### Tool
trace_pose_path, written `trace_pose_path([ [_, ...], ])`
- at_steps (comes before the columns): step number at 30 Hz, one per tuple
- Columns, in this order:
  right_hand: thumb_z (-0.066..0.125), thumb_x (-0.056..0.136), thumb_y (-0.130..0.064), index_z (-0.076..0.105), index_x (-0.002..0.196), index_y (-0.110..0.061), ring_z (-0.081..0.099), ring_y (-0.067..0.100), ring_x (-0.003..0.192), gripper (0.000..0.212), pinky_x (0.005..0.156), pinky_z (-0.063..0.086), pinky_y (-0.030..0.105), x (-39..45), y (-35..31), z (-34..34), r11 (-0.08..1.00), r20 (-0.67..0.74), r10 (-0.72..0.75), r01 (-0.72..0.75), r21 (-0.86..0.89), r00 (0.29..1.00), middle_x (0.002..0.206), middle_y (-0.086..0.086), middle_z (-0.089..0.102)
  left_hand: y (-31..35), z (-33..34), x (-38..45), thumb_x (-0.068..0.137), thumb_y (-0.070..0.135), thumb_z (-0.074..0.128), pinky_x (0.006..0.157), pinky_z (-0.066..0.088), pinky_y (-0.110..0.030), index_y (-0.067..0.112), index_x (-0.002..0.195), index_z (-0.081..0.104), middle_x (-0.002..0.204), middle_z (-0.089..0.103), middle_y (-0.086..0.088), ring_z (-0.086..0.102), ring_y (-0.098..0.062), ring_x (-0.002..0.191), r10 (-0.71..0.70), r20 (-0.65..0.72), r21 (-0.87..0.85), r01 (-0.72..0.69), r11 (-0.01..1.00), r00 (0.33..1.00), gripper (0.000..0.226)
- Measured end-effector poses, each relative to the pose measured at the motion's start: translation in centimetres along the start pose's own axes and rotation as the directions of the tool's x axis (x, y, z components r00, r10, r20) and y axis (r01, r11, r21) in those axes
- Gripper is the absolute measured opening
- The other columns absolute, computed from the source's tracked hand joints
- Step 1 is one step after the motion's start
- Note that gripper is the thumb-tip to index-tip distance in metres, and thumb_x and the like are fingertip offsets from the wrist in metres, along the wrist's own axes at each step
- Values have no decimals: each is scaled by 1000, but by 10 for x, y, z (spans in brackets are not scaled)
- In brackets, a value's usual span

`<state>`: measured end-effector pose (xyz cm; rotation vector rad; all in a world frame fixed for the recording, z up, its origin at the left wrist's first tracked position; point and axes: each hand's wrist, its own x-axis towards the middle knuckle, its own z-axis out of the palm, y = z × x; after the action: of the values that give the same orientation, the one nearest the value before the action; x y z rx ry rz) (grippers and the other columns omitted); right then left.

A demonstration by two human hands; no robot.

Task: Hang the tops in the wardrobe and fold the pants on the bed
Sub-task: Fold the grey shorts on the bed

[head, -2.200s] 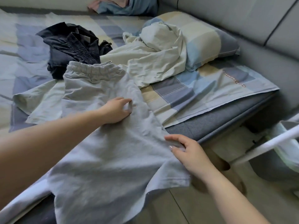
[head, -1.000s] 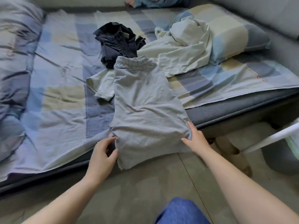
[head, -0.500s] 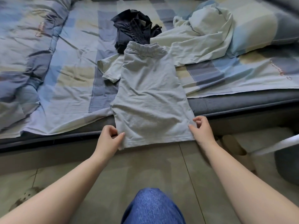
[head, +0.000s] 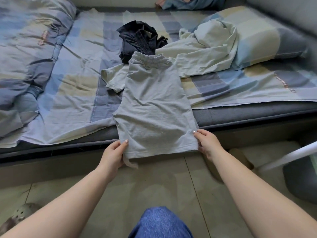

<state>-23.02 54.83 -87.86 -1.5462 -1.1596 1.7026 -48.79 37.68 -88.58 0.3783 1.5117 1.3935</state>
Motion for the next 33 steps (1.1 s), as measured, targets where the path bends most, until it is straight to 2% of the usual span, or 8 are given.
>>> trace_pose_path([
  [4, 59, 93, -20, 68, 95, -19, 69, 19, 85, 9, 71, 58, 33, 4, -7, -1, 994, -37, -51, 47, -96, 998, 92, 4, 72, -1, -2, 6, 93, 27, 59, 90, 50, -38, 8, 98, 73, 100, 74, -10, 69, -25, 95, 37, 19, 152, -39, 988, 999, 24],
  [6, 59, 92, -24, 70, 85, -20, 66, 24, 94, 14, 82, 52, 35, 4, -12, -4, 962, -97, -134, 106, -251, 986, 92, 4, 71, 4, -7, 8, 91, 34, 62, 78, 47, -34, 2, 85, 72, 88, 73, -9, 66, -23, 82, 92, -44, 259, -78, 963, 995, 34],
  [12, 54, 93, -30, 66, 94, 8, 62, 28, 82, 40, 67, 40, 30, -18, 17, -23, 889, -46, -49, 23, -457, 998, 88, 21, 67, -6, -39, -3, 88, 44, 62, 54, 28, -29, 4, 67, 55, 61, 47, -6, 42, -17, 57, 127, -155, 500, -33, 865, 980, 46],
  [15, 60, 92, -30, 65, 80, -4, 53, 17, 70, 29, 57, 40, 21, -30, 16, -18, 884, -21, -142, 117, -452, 990, 74, 8, 63, -7, -35, -11, 87, 42, 65, 54, 29, -31, -2, 72, 56, 64, 54, -3, 46, -18, 59, 153, -140, 497, -64, 865, 978, 47],
  [18, 66, 89, -20, 55, 85, -11, 50, 15, 62, 14, 55, 40, 20, -40, 4, -16, 861, 16, -278, 257, -440, 960, 69, 3, 56, 3, -27, -19, 85, 33, 69, 67, 48, -30, 20, 99, 58, 86, 68, 2, 65, -15, 79, 234, -178, 489, -120, 864, 956, 21],
  [20, 63, 90, -13, 57, 99, -13, 57, 16, 69, 11, 61, 45, 21, -47, -4, -21, 868, 70, -290, 293, -400, 954, 79, 7, 63, 16, -23, -24, 88, 27, 66, 72, 52, -30, 38, 117, 48, 91, 69, 4, 67, -10, 84, 233, -132, 425, -157, 891, 964, 36],
  [28, 40, 91, 8, 67, 106, -22, 63, 8, 102, 43, 88, 50, 24, -60, -69, -47, 916, 216, -215, 274, -294, 952, 109, -3, 68, 110, -7, -22, 93, -3, 39, 61, 55, -27, 14, 110, 63, 84, 71, 0, 67, -9, 72, 109, 59, 87, -114, 990, 992, 34],
  [33, 60, 90, -4, 69, 91, -23, 64, -11, 76, 21, 63, 45, 4, -52, -96, -45, 877, 108, -388, 403, -262, 915, 88, -11, 71, 149, 0, -9, 85, -4, 62, 78, 52, -23, 15, 98, 66, 91, 73, -8, 67, -18, 86, 373, 16, 560, -317, 765, 928, 24],
])
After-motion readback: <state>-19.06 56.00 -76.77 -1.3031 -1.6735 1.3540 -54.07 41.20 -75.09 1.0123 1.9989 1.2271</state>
